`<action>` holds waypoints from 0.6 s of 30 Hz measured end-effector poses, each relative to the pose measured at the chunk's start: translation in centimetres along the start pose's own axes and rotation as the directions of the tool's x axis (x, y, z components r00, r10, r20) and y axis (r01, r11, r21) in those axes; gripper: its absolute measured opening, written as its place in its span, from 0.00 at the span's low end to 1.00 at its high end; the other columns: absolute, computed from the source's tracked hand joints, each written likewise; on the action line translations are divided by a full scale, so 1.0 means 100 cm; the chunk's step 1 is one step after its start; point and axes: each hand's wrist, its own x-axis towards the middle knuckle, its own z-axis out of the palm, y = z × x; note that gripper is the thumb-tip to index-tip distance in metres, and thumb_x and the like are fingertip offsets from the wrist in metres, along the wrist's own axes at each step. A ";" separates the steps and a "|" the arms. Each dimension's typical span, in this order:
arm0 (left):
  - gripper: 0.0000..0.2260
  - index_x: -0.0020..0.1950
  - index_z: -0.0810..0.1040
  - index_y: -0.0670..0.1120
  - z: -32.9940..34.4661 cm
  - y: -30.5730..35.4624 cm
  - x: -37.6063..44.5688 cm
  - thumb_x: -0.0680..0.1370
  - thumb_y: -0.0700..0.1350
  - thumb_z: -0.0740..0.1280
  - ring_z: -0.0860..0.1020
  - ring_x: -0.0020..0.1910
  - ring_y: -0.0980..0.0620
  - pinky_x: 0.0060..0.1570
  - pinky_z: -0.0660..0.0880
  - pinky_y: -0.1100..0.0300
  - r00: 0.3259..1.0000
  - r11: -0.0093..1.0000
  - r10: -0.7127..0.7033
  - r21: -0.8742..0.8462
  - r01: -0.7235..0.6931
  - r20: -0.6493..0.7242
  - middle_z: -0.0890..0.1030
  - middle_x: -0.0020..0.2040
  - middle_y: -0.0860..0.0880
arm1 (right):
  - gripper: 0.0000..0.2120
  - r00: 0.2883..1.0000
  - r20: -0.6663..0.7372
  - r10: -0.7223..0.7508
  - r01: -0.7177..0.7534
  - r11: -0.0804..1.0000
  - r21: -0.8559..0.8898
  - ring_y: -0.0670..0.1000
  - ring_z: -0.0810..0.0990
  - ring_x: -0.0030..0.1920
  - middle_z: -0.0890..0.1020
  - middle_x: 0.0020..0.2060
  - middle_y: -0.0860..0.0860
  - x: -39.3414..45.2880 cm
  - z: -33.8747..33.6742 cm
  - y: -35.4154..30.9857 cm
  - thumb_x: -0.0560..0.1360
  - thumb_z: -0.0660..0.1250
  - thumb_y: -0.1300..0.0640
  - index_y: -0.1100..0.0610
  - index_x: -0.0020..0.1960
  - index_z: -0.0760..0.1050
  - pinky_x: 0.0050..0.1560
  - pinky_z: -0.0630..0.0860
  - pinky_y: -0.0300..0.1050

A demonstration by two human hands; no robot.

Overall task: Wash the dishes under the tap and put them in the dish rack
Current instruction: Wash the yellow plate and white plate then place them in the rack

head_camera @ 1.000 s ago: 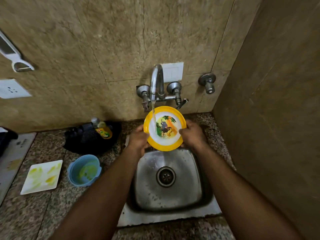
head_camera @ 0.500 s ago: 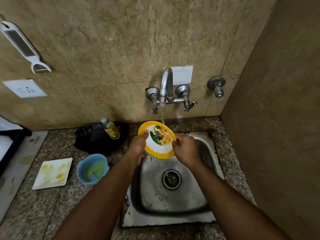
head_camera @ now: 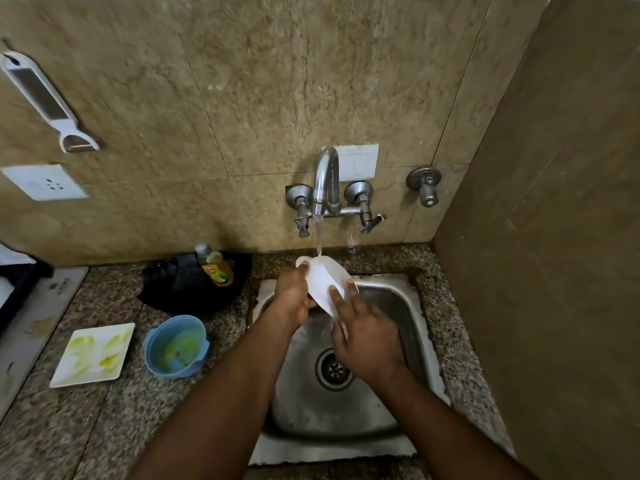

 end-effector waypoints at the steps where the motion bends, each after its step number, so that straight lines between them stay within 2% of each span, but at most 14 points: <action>1: 0.15 0.66 0.76 0.40 0.001 0.002 -0.001 0.85 0.49 0.62 0.83 0.51 0.42 0.39 0.82 0.53 1.000 0.998 0.022 0.051 -0.022 -0.003 0.83 0.56 0.41 | 0.32 0.999 -0.024 -0.026 0.027 1.000 0.011 0.60 0.75 0.70 0.62 0.81 0.53 0.003 -0.005 -0.002 0.79 0.58 0.45 0.49 0.82 0.58 0.60 0.78 0.55; 2: 0.14 0.63 0.77 0.40 0.002 0.004 -0.005 0.86 0.49 0.61 0.83 0.48 0.45 0.38 0.81 0.58 0.998 0.993 0.065 0.095 -0.064 -0.004 0.83 0.53 0.42 | 0.31 0.998 -0.028 -0.058 0.060 0.997 0.042 0.58 0.65 0.78 0.59 0.82 0.52 0.007 -0.008 -0.004 0.81 0.55 0.44 0.50 0.83 0.56 0.70 0.72 0.56; 3: 0.13 0.59 0.79 0.41 0.004 0.005 -0.009 0.86 0.49 0.60 0.82 0.47 0.48 0.38 0.81 0.63 0.994 0.988 0.105 0.114 -0.107 0.016 0.83 0.51 0.44 | 0.30 0.995 -0.023 -0.098 0.100 0.991 0.089 0.56 0.56 0.82 0.58 0.82 0.52 0.014 -0.009 -0.006 0.83 0.52 0.45 0.51 0.83 0.56 0.76 0.65 0.56; 4: 0.14 0.58 0.79 0.42 0.005 0.005 -0.011 0.87 0.50 0.58 0.82 0.48 0.50 0.43 0.81 0.64 0.990 0.982 0.133 0.127 -0.137 0.039 0.83 0.52 0.45 | 0.29 0.991 -0.014 -0.132 0.133 0.982 0.133 0.55 0.53 0.83 0.58 0.82 0.54 0.024 -0.008 -0.008 0.84 0.50 0.45 0.52 0.83 0.56 0.79 0.61 0.56; 6: 0.16 0.60 0.80 0.44 0.005 0.000 -0.013 0.87 0.52 0.57 0.81 0.53 0.50 0.53 0.77 0.58 0.982 0.972 0.158 0.159 -0.173 0.105 0.83 0.55 0.48 | 0.29 0.991 0.009 -0.136 0.133 0.977 0.169 0.56 0.56 0.82 0.62 0.81 0.57 0.046 -0.002 -0.008 0.84 0.47 0.46 0.54 0.82 0.59 0.79 0.59 0.55; 7: 0.16 0.60 0.81 0.44 0.005 -0.003 -0.015 0.87 0.52 0.58 0.81 0.52 0.51 0.53 0.76 0.58 0.977 0.963 0.178 0.185 -0.197 0.115 0.83 0.53 0.50 | 0.30 0.995 0.026 -0.101 0.095 0.978 0.187 0.57 0.59 0.81 0.65 0.79 0.58 0.058 0.002 -0.007 0.83 0.45 0.45 0.56 0.81 0.61 0.79 0.60 0.55; 9: 0.14 0.52 0.83 0.44 0.005 -0.010 -0.012 0.87 0.47 0.59 0.82 0.47 0.53 0.45 0.75 0.67 0.966 0.941 0.241 0.223 -0.256 0.094 0.84 0.46 0.51 | 0.35 0.996 0.079 0.038 -0.056 0.966 0.253 0.58 0.69 0.76 0.72 0.74 0.60 0.082 0.008 -0.005 0.80 0.42 0.43 0.62 0.77 0.67 0.76 0.65 0.53; 11: 0.15 0.49 0.83 0.46 0.004 -0.013 -0.015 0.87 0.43 0.58 0.82 0.43 0.56 0.39 0.74 0.74 0.956 0.929 0.287 0.222 -0.295 0.070 0.84 0.42 0.52 | 0.34 0.987 0.120 0.107 -0.136 0.950 0.279 0.58 0.76 0.69 0.77 0.70 0.60 0.093 0.005 -0.008 0.81 0.44 0.43 0.62 0.74 0.70 0.72 0.71 0.51; 13: 0.17 0.47 0.84 0.46 0.000 -0.009 -0.015 0.87 0.45 0.57 0.84 0.41 0.58 0.39 0.76 0.73 0.964 0.948 0.263 0.172 -0.267 0.046 0.87 0.39 0.52 | 0.29 0.998 0.059 -0.033 0.016 0.966 0.257 0.57 0.74 0.72 0.76 0.72 0.59 0.084 0.007 -0.018 0.82 0.48 0.47 0.62 0.76 0.70 0.77 0.66 0.51; 15: 0.16 0.51 0.84 0.43 -0.010 -0.006 -0.010 0.87 0.44 0.57 0.85 0.46 0.58 0.42 0.78 0.71 0.965 0.953 0.259 0.157 -0.260 0.030 0.87 0.43 0.52 | 0.27 0.978 -0.001 -0.207 0.201 0.945 0.260 0.55 0.65 0.79 0.69 0.77 0.58 0.067 0.011 -0.025 0.83 0.52 0.52 0.62 0.78 0.66 0.81 0.55 0.49; 17: 0.16 0.58 0.83 0.39 -0.018 -0.004 -0.008 0.87 0.45 0.57 0.84 0.52 0.51 0.51 0.80 0.64 0.963 0.950 0.267 0.158 -0.270 0.041 0.86 0.51 0.48 | 0.25 0.967 -0.029 -0.255 0.250 0.914 0.319 0.52 0.61 0.81 0.66 0.79 0.55 0.064 0.016 -0.023 0.85 0.53 0.53 0.59 0.80 0.64 0.81 0.55 0.49; 18: 0.18 0.59 0.83 0.39 -0.021 -0.005 -0.008 0.87 0.49 0.58 0.84 0.53 0.49 0.55 0.80 0.58 0.959 0.945 0.280 0.164 -0.283 0.045 0.85 0.52 0.47 | 0.24 0.977 -0.022 -0.211 0.205 0.911 0.359 0.52 0.62 0.80 0.67 0.79 0.55 0.070 0.018 -0.021 0.85 0.53 0.52 0.57 0.80 0.64 0.80 0.57 0.49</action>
